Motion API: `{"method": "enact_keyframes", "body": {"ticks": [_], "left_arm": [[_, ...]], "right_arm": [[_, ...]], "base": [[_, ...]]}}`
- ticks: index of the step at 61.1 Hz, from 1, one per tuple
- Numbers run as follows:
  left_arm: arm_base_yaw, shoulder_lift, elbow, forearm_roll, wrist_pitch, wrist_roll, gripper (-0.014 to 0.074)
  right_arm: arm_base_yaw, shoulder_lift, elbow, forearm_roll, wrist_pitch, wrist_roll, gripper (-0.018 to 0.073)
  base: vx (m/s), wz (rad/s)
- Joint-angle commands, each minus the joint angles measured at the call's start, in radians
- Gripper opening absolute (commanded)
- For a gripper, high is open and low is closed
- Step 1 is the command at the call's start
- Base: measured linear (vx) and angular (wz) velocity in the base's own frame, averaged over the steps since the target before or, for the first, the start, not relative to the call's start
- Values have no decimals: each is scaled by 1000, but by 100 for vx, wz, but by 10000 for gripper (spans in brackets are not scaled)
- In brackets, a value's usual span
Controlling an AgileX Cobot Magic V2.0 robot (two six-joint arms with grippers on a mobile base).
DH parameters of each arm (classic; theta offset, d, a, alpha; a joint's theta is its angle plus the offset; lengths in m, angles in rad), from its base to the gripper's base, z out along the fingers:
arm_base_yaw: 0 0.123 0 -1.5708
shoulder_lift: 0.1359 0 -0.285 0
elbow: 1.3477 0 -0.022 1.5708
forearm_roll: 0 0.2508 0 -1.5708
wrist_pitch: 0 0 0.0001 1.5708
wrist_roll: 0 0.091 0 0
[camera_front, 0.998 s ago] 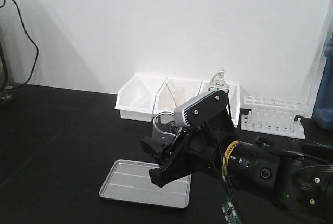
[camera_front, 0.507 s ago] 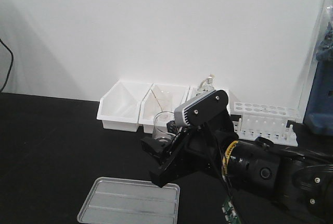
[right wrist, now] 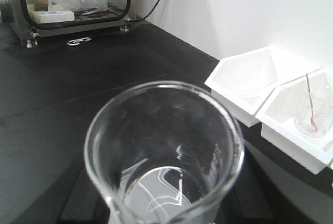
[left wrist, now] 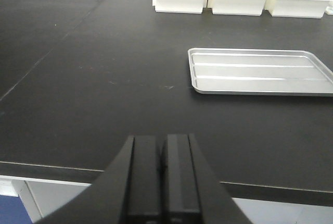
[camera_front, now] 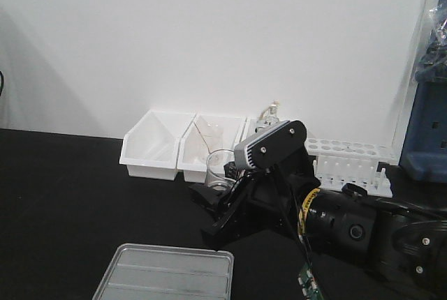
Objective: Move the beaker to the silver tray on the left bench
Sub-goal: 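Carry the beaker with the right gripper over the silver tray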
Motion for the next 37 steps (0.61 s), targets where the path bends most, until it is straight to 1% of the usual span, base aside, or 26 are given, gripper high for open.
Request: {"method": "enact_keyframes", "body": {"ticks": [1, 12, 20, 28, 37], "left_arm": [[2, -6, 18, -5, -83, 0, 1], [2, -6, 18, -5, -83, 0, 1], [2, -6, 18, -5, -83, 0, 1], [2, -6, 18, -5, -83, 0, 1], [2, -6, 18, -5, -83, 0, 1]], "right_arm": [[-1, -38, -33, 16, -50, 1, -11], [-1, -37, -33, 16, -81, 1, -11], [-1, -18, -33, 16, -61, 1, -11], [-9, 56, -62, 16, -59, -2, -11], [-9, 173, -147, 16, -71, -2, -11]], "base": [[0, 0], [0, 0], [0, 0], [0, 0], [0, 0]]}}
